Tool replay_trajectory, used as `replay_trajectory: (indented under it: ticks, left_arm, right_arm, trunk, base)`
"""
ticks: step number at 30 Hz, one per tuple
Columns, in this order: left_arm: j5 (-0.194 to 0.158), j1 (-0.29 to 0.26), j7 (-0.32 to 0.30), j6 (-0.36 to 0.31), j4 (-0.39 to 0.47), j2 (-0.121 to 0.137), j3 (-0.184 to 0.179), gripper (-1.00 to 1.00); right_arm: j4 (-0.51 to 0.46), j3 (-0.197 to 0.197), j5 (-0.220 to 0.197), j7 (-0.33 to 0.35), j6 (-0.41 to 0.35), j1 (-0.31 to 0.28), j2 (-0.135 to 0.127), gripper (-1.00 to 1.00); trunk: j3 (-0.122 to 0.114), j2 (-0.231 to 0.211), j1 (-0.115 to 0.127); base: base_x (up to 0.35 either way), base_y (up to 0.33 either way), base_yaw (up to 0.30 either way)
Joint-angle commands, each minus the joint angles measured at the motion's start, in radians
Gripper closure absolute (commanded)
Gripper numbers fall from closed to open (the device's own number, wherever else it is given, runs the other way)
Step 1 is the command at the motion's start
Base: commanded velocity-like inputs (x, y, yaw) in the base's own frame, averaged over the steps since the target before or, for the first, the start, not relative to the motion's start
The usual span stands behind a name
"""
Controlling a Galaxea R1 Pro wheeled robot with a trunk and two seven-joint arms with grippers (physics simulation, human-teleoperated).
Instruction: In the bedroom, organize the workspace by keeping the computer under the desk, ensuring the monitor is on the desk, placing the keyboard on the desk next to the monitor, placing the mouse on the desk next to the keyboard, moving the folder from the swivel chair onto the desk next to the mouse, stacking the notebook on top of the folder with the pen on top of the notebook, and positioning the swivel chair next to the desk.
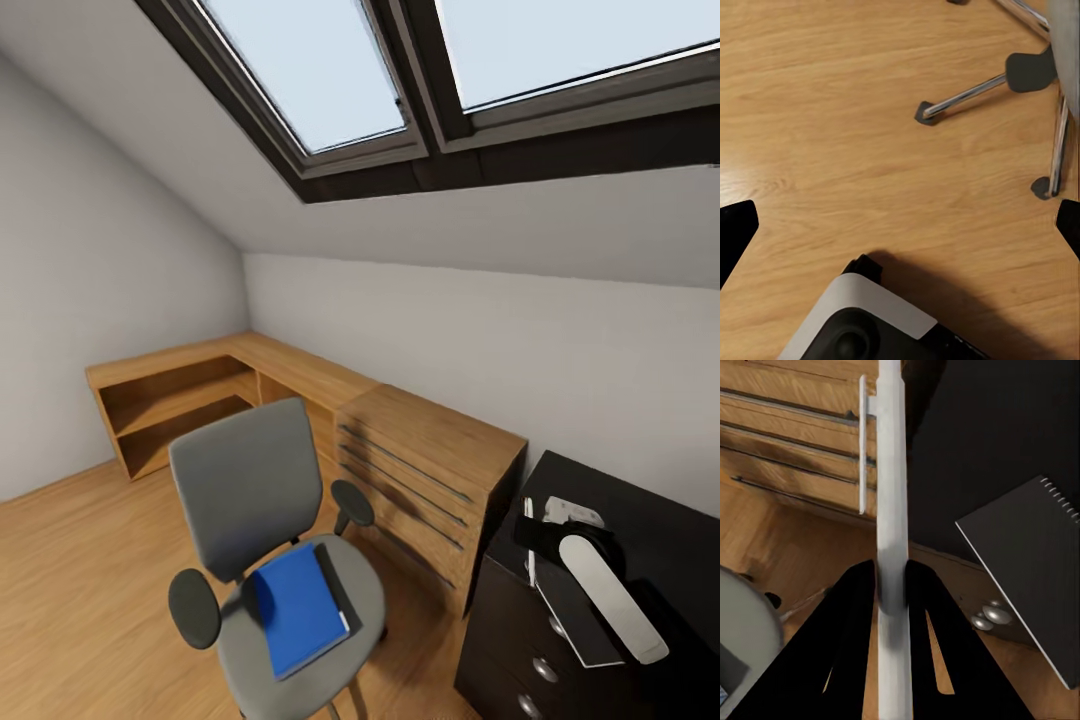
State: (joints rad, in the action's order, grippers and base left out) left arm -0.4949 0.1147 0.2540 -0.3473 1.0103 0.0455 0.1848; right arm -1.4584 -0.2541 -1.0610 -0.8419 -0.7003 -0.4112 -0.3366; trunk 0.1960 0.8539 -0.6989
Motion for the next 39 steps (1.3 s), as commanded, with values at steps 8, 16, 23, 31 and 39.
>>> replay_trajectory:
  ticks: [8, 16, 23, 31, 39]
  left_arm:
    - [-0.011, 0.000, 0.007, -0.004, 0.002, 0.001, -0.001, -1.00]
    - [-0.011, 0.000, 0.007, -0.004, 0.002, 0.001, -0.001, -1.00]
    - [-0.011, 0.000, 0.007, -0.004, 0.002, 0.001, -0.001, -1.00]
    - [-0.011, 0.000, 0.007, -0.004, 0.002, 0.000, 0.000, -1.00]
    - [-0.012, 0.000, 0.007, -0.004, 0.002, -0.001, 0.001, -1.00]
  right_arm:
    - [0.039, -0.001, -0.006, 0.016, -0.001, -0.001, 0.002, 1.00]
    - [0.044, 0.013, -0.006, 0.021, -0.001, -0.001, 0.003, 1.00]
    - [0.043, -0.006, -0.008, 0.062, -0.002, -0.001, 0.002, 1.00]
    - [0.063, -0.034, 0.029, 0.182, -0.002, -0.001, 0.002, 1.00]
    - [0.109, -0.046, 0.077, 0.307, -0.002, -0.001, 0.002, 1.00]
  trunk:
    - [0.002, 0.001, 0.000]
    - [0.002, 0.001, 0.000]
    - [0.002, 0.001, 0.000]
    - [0.002, 0.001, 0.000]
    - [0.002, 0.001, 0.000]
  base:
    - [0.000, 0.000, -0.100]
    - [0.000, 0.000, -0.002]
    - [0.000, 0.000, 0.000]
    - [0.000, 0.000, 0.000]
    - [0.000, 0.000, 0.000]
